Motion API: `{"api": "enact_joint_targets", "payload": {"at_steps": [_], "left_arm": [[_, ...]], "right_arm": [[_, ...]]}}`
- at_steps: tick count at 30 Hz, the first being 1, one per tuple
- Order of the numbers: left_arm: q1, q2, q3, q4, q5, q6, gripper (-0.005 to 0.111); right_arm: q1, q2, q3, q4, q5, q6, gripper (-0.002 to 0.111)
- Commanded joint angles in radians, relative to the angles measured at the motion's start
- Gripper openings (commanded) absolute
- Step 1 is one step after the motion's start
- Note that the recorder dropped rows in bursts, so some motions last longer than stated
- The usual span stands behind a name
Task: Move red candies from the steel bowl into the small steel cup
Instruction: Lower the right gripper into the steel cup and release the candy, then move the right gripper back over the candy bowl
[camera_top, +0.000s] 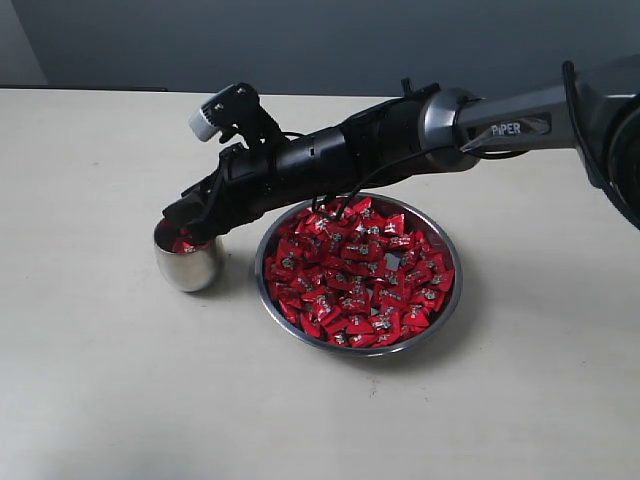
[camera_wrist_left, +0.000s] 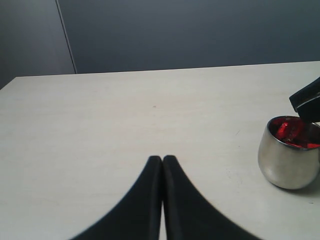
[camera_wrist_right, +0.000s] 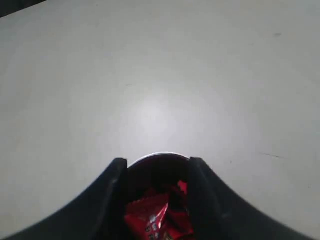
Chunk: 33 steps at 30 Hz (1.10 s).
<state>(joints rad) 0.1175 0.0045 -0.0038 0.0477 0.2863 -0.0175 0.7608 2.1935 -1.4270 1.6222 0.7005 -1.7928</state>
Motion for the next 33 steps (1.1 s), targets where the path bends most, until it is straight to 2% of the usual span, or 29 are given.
{"api": "enact_joint_targets", "payload": {"at_steps": [1,8,14,17,20,27,29,30,32,33], "left_arm": [[0.001,-0.004,0.004,-0.003,-0.002,-0.002,0.0],[0.001,-0.004,0.004,-0.003,-0.002,-0.002,0.0],[0.001,-0.004,0.004,-0.003,-0.002,-0.002,0.0],[0.001,-0.004,0.004,-0.003,-0.002,-0.002,0.0],[0.001,-0.004,0.004,-0.003,-0.002,-0.002,0.0],[0.001,-0.004,0.004,-0.003,-0.002,-0.002,0.0],[0.001,-0.004,0.004,-0.003,-0.002,-0.002,0.0],[0.001,-0.004,0.004,-0.003,-0.002,-0.002,0.0],[0.001,-0.004,0.004,-0.003,-0.002,-0.002,0.0],[0.001,-0.004,0.004,-0.003,-0.002,-0.002,0.0]], "right_arm": [[-0.003,0.0,-0.005,-0.003,-0.004,0.014,0.039],[-0.003,-0.025,-0.005,-0.003,-0.059,0.016,0.039],[-0.003,-0.094,-0.005,-0.01,-0.204,0.018,0.039],[-0.003,-0.123,-0.005,-0.075,-0.252,0.061,0.039],[-0.005,-0.151,-0.005,-0.2,-0.284,0.162,0.039],[-0.005,-0.202,-0.005,-0.699,-0.318,0.578,0.039],[-0.005,-0.226,-0.005,-0.796,-0.318,0.644,0.033],[-0.005,-0.249,-0.005,-0.845,-0.318,0.658,0.018],[-0.008,-0.272,-0.005,-0.916,-0.296,0.684,0.0],[-0.013,-0.279,-0.005,-0.931,-0.279,0.696,0.001]]}}
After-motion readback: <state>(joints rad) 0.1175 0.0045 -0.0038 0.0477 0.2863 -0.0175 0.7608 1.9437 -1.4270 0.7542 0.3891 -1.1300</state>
